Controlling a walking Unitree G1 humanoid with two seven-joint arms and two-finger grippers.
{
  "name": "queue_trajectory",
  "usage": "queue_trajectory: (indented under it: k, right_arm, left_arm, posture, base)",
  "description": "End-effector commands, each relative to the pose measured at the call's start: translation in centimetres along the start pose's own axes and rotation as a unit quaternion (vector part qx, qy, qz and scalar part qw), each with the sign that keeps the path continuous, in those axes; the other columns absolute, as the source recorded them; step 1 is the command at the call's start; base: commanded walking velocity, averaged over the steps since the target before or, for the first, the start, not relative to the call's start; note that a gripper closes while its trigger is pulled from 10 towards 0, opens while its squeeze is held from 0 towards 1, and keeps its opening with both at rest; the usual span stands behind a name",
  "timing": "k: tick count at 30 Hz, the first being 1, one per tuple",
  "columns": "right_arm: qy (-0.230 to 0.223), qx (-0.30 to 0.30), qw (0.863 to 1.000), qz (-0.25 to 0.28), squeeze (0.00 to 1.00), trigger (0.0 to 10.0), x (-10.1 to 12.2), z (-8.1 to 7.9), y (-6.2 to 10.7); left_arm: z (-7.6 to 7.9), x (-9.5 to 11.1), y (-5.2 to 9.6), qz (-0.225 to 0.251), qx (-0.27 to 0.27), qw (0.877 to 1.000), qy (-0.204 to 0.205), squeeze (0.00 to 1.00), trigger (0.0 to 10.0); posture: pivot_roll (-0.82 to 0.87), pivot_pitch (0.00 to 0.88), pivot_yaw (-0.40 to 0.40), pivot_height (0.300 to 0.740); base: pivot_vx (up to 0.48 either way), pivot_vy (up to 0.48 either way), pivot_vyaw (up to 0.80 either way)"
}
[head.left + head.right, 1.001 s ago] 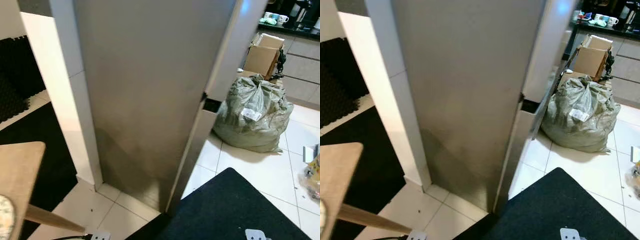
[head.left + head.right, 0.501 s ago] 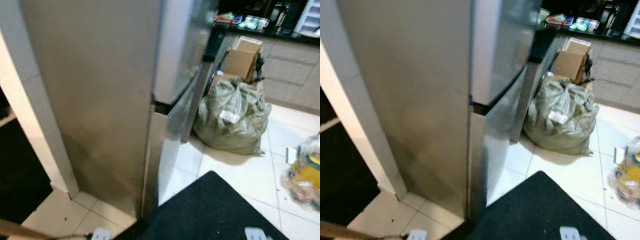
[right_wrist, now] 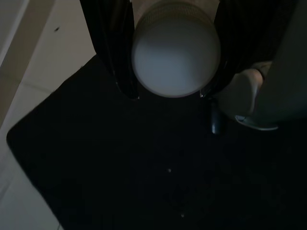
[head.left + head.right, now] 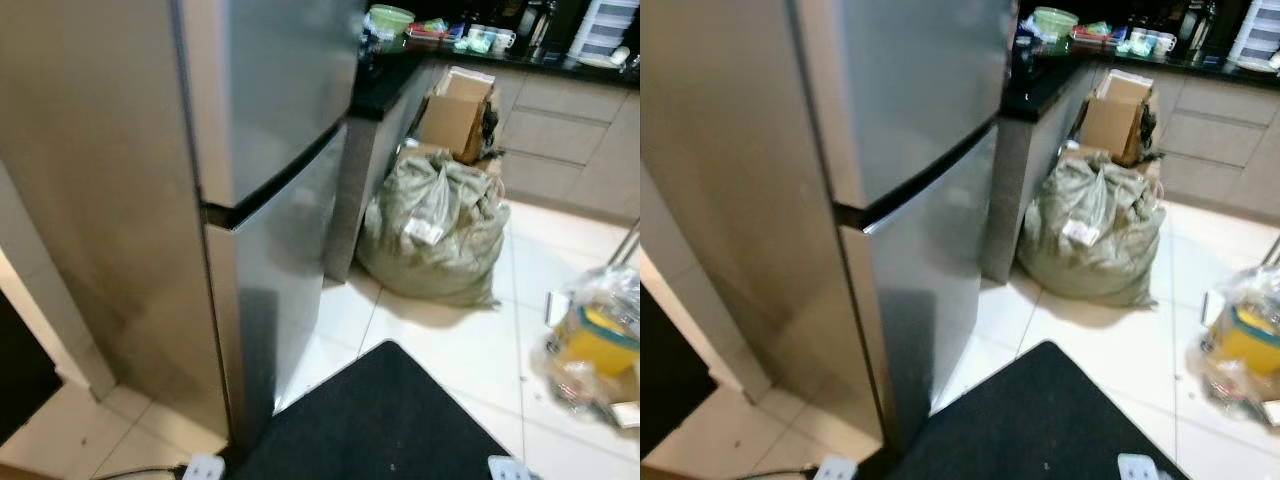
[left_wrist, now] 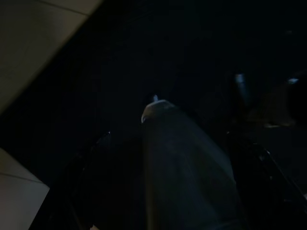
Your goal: Restocking fridge
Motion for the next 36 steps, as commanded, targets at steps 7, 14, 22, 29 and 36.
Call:
queue_trajectory:
  k: [7, 14, 22, 29, 36]
  right_arm:
    - [0.0, 0.01, 1.0, 0.01, 0.0, 10.0, 0.6, -0.4, -0.1]
    - [-0.002, 0.013, 1.0, 0.012, 0.0, 10.0, 0.7, -0.3, -0.1]
    - [0.008, -0.007, 1.0, 0.009, 0.0, 10.0, 0.6, 0.0, -0.1]
    - [0.011, -0.009, 1.0, 0.001, 0.0, 10.0, 0.1, 0.0, 0.0]
    - [0.013, -0.011, 1.0, 0.001, 0.0, 10.0, 0.2, 0.0, 0.0]
  left_arm:
    - [0.0, -1.3, 0.2, -0.02, 0.005, 1.0, 0.01, 0.0, 10.0]
    - [-0.1, -1.1, 0.2, -0.017, 0.009, 1.0, 0.008, 0.0, 10.0]
    - [0.3, -0.9, 0.1, -0.012, -0.006, 1.0, -0.004, 0.0, 10.0]
    - [0.2, -0.7, 0.1, -0.004, 0.003, 1.0, 0.015, 0.0, 10.0]
    - [-0.7, 1.0, 0.0, 0.035, 0.012, 0.999, 0.035, 0.0, 10.0]
  posture:
    - [-0.07, 0.0, -0.056, 0.74]
    - [-0.07, 0.0, -0.057, 0.74]
    - [-0.07, 0.0, -0.058, 0.74]
    - [-0.07, 0.0, -0.057, 0.74]
    - [-0.07, 0.0, -0.057, 0.74]
  base:
    - [0.0, 0.0, 0.79]
    - [0.0, 0.0, 0.79]
    - [0.0, -0.227, 0.39]
    - [0.0, -0.352, 0.0]
    - [0.0, 0.0, 0.0]
Point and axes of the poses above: a point about 5 cm out from each wrist's last joint towards the gripper, its own y axis pointing back from the gripper into the wrist, its own x axis along the axis of the wrist's last joint, z = x × y, the point moved 1 cm from there along -y, pointing out of the wrist towards the gripper, and after that the axes turned 9 degrees about -y, right-handed, at the moved point
